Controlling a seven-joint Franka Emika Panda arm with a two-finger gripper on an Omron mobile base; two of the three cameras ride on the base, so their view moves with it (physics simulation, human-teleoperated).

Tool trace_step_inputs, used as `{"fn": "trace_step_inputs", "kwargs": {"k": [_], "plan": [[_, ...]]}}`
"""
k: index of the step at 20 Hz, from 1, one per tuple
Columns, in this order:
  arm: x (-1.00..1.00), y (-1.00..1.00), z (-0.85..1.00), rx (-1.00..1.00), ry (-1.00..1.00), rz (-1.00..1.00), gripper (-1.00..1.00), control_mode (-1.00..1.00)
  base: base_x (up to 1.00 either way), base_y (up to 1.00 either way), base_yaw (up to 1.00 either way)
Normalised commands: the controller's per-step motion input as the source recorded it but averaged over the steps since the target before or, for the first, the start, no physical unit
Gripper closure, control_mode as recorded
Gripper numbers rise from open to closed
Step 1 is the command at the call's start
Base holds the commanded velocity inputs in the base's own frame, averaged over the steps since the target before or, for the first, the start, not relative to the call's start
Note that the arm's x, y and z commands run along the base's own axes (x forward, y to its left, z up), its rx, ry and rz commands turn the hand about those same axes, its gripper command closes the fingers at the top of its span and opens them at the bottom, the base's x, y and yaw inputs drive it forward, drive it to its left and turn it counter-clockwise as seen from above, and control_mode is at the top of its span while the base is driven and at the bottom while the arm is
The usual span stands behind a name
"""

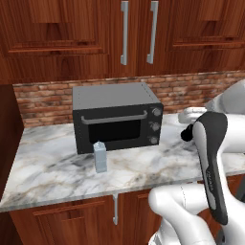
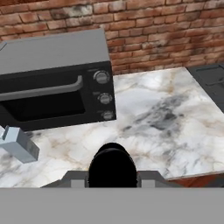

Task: Move the drinks to the dining counter.

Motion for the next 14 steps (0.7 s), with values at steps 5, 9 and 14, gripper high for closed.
{"fn": "trace_step_inputs", "kwargs": {"k": [5, 9, 14], "plan": [[-0.16, 0.00, 0.40, -0.01, 0.00, -0.01, 1.00, -1.00, 0.00, 0.00, 0.00], [-0.27, 0.00, 0.15, 0.00, 0.00, 0.00, 1.00, 1.00, -0.09, -0.02, -0.02], [0.00, 0.00, 0.00, 0.00, 0.00, 0.00, 1.00, 1.00, -0.18, -0.58, -0.39]]}}
